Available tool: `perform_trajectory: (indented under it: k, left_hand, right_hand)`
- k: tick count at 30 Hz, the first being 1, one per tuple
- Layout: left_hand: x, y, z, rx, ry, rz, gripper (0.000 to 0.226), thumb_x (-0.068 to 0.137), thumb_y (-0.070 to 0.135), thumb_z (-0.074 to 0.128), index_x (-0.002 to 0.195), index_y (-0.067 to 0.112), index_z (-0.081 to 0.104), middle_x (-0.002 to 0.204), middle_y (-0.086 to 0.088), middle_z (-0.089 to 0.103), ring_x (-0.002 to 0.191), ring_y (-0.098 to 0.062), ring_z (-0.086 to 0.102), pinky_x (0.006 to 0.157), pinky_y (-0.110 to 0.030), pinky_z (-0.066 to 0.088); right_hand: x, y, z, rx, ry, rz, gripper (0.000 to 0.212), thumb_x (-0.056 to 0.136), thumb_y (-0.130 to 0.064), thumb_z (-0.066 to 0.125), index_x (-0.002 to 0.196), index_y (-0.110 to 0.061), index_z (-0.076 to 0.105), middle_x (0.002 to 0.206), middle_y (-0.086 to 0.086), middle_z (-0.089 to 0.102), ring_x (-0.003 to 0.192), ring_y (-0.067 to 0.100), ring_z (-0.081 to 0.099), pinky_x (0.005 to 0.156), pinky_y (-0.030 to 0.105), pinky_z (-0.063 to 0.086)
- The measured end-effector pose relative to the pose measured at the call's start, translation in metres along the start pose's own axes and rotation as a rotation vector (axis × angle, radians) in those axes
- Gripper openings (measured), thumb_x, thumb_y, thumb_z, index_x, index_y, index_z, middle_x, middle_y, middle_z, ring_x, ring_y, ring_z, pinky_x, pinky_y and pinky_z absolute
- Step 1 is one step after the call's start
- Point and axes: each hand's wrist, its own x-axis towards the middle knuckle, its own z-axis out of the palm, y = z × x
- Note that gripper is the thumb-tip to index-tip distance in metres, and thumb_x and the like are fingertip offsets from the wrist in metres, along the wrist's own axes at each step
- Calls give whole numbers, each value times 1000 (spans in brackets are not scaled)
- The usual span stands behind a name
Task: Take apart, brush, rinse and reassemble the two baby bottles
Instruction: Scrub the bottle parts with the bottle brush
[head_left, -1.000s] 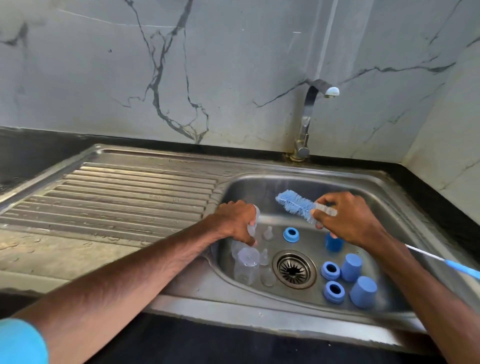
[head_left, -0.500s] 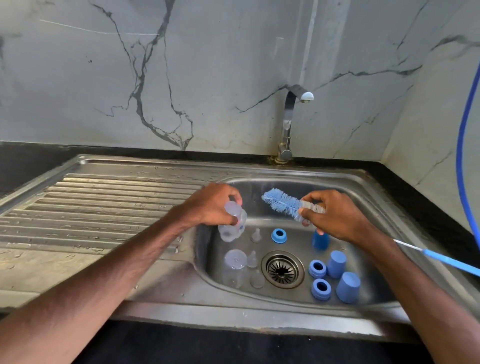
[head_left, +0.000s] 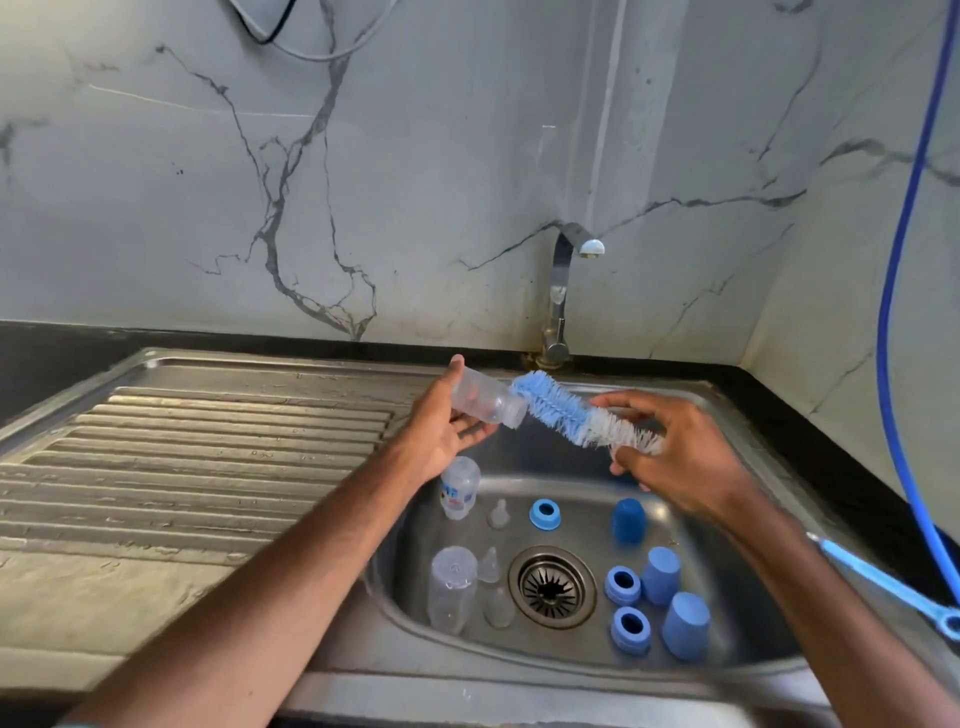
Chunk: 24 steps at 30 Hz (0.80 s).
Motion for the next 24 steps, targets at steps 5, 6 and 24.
perform_trajectory:
  k: [5, 6, 24]
  left_hand:
    - [16, 7, -24, -66, 38, 54, 59, 97, 56, 59, 136, 12, 51, 130, -20, 64, 114, -32, 66, 82, -42, 57]
    - [18, 7, -28, -49, 55, 53, 61, 97, 57, 58, 137, 12, 51, 130, -19, 64, 113, -31, 66, 81, -42, 57]
    - [13, -14, -10, 217, -33, 114, 66, 85, 62, 71, 117, 5, 65, 103, -17, 77, 91, -27, 78, 76, -39, 64]
  right_hand:
    - [-1, -4, -3, -76, -19, -61, 68, 84, -6, 80, 128, -56, 64, 113, -30, 65, 81, -4, 71, 61, 21, 60]
    - [-1, -5, -2, -85, -16, -63, 66, 84, -8, 81, 130, -52, 64, 115, -25, 67, 84, -3, 71, 69, 24, 63]
    - [-3, -11, 12, -190, 12, -114, 48, 80, -11, 88, 114, -42, 74, 94, -33, 66, 87, -11, 66, 77, 19, 58]
